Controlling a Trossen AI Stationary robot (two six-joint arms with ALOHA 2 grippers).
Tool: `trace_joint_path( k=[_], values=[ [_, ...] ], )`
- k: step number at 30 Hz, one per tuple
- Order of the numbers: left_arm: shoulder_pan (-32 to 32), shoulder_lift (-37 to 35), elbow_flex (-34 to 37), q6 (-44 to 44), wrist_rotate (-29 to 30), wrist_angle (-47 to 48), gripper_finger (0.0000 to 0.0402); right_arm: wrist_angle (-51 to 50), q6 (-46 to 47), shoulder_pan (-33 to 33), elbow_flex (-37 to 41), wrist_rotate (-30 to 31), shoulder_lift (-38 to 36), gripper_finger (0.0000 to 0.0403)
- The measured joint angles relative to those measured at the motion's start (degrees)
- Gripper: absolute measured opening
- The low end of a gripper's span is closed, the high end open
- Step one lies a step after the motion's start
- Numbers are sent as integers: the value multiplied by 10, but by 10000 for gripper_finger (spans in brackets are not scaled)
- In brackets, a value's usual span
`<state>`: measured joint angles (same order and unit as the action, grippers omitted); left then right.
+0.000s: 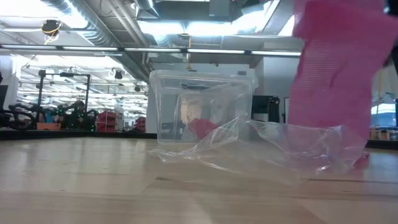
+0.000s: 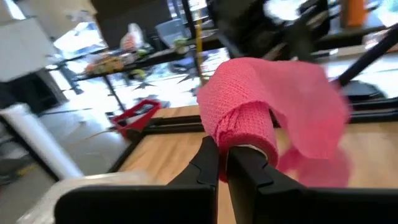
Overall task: Roll bandage
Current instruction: Roll the pink bandage
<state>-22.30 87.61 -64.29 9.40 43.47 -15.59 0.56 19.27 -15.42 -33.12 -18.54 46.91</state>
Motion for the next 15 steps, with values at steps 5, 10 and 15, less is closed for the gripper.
trace_joint_path(
  k=[5, 10, 15],
  values=[
    [17, 0, 0, 17, 19, 1, 6, 146, 31, 0, 1, -42, 25, 169],
    [27, 21, 1, 13, 17, 31, 6, 267, 23, 2, -31, -29, 30, 169],
    [23, 63, 1, 27, -17, 36, 6, 139, -49, 42, -155, 70, 22, 169]
  ],
)
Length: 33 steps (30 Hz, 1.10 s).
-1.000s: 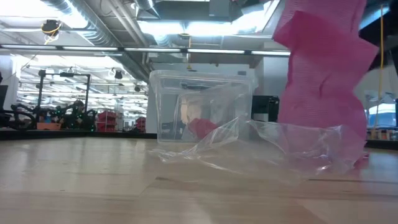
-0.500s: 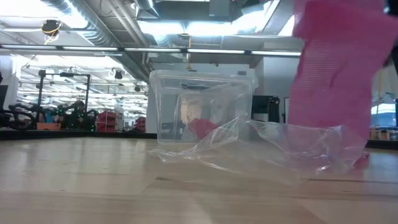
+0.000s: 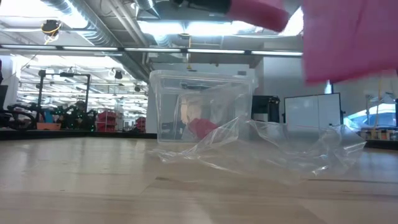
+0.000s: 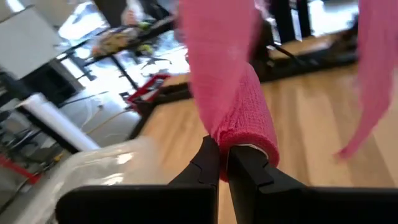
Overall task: Roll bandage
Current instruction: Roll the pink bandage
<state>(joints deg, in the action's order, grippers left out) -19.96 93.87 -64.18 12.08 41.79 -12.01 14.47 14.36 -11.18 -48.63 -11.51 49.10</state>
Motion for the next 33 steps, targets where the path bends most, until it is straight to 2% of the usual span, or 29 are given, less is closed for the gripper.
trace_joint_path(
  k=[4, 7, 10, 13, 17, 21, 24, 28, 31, 33],
  values=[
    [-12, 23, 0, -9, -7, 21, 6, -223, -116, 64, -122, 130, 4, 169],
    [-20, 32, 0, -26, -6, 31, 6, -378, -174, 117, -176, 205, 17, 169],
    [-27, 33, 0, -29, -7, 31, 6, -495, -199, 169, -186, 209, 28, 169],
    [-35, 33, 0, -37, -23, 33, 6, -594, -211, 210, -162, 178, 39, 169],
    [-38, 33, 0, -95, -77, 59, 6, -614, -216, 239, -82, 198, 54, 175],
    [-37, 33, 0, -206, -118, 100, 6, -587, -187, 240, -19, 165, 66, 205],
    [-38, 32, 1, -239, -131, 95, 6, -599, -158, 239, -17, 65, 73, 237],
    [-40, 1, 1, -225, -110, 94, 6, -654, -126, 238, -58, -61, 64, 271],
    [-34, -27, 0, -197, -99, 76, 6, -641, -109, 213, -68, -87, 24, 283],
    [-29, -44, 0, -176, -98, 64, 6, -595, -112, 188, -61, -62, -9, 283]
  ],
)
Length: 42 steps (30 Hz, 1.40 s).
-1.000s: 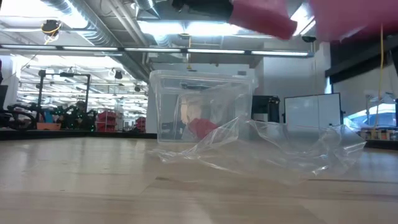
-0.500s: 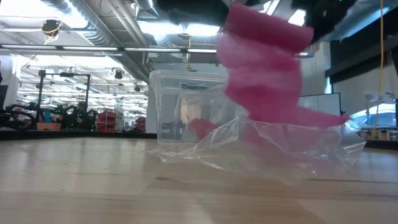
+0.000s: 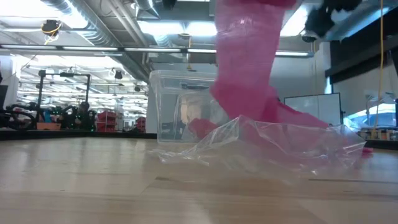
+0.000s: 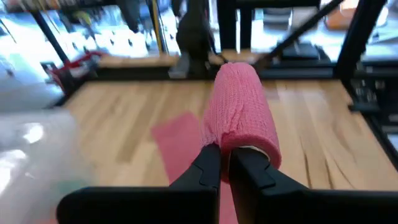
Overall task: Roll bandage
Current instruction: Roll the pink bandage
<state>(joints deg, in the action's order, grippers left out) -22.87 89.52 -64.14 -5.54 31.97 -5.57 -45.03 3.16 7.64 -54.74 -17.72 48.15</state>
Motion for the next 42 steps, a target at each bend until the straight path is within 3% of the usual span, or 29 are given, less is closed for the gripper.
trace_joint_path(
  k=[8, 12, 15, 25, 42],
  values=[
    [29, -78, 0, 63, -25, -28, 6, 416, -53, -104, 171, 124, -115, 270],
    [49, -109, 0, 39, -65, -29, 6, 598, -72, -111, 240, 131, -90, 264],
    [49, -121, 0, 37, -72, -28, 6, 669, -77, -110, 244, 112, -56, 257],
    [62, -125, 0, 19, -74, -21, 6, 691, -79, -110, 181, 96, 57, 214],
    [68, -124, 0, 12, -62, 22, 6, 681, -100, -111, 160, 78, 101, 197]
  ],
)
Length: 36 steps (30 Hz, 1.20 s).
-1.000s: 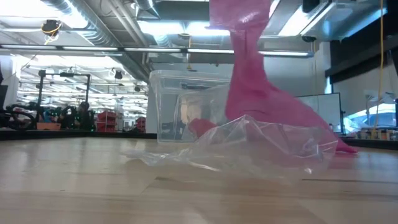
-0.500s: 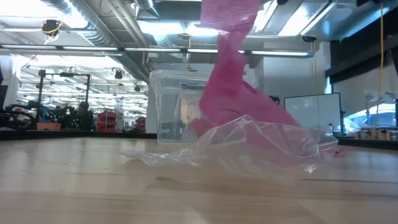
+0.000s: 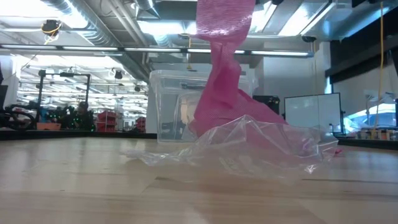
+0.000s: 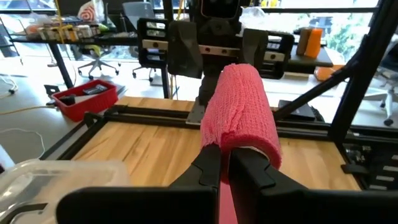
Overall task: Roll bandage
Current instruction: Roll the pink bandage
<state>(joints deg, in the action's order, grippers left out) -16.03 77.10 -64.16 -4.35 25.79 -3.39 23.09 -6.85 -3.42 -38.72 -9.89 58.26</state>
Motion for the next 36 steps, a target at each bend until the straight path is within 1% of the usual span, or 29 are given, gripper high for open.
trace_joint_path(
  k=[5, 8, 10, 12, 13, 17, 18, 19, 21, 23, 27, 30, 33, 36],
  values=[
    [0, 0, 0, -10, -13, -1, 6, 24, -26, 0, 0, -3, 17, 197],
    [4, 0, 0, -18, -12, 1, 6, 23, -31, 0, 0, 3, 27, 197],
    [9, 0, 0, -27, -11, 6, 6, 10, -45, 0, 0, 10, 33, 190],
    [12, 0, 0, -32, -10, 16, 6, 5, -53, 0, 1, 13, 35, 166],
    [14, 0, 0, -34, -9, 21, 6, 5, -54, 0, 1, 14, 35, 147],
    [15, 0, 0, -37, -8, 25, 6, 7, -56, 0, 1, 22, 30, 42],
    [15, 0, 0, -41, -8, 25, 6, 10, -56, 1, 1, 26, 29, 25],
    [16, 0, 0, -45, -7, 25, 6, 10, -56, 1, 1, 26, 27, 18],
    [21, -1, 0, -46, -10, 24, 12, 7, -53, 1, 1, 27, 23, 26],
    [23, -8, 0, -41, -13, 28, 27, -2, -37, 1, 1, 25, 10, 33],
    [20, -34, 0, 7, -9, 56, 80, -36, -21, 1, 1, 12, -39, 14],
    [17, -55, 0, 36, -7, 79, 119, -68, 4, 1, 0, 2, -80, 15],
    [14, -65, 0, 63, -4, 104, 143, -84, 42, 1, 0, -54, -106, 18],
    [14, -64, 0, 69, -2, 93, 153, -83, 88, 1, -1, -121, -119, 14]
  ],
)
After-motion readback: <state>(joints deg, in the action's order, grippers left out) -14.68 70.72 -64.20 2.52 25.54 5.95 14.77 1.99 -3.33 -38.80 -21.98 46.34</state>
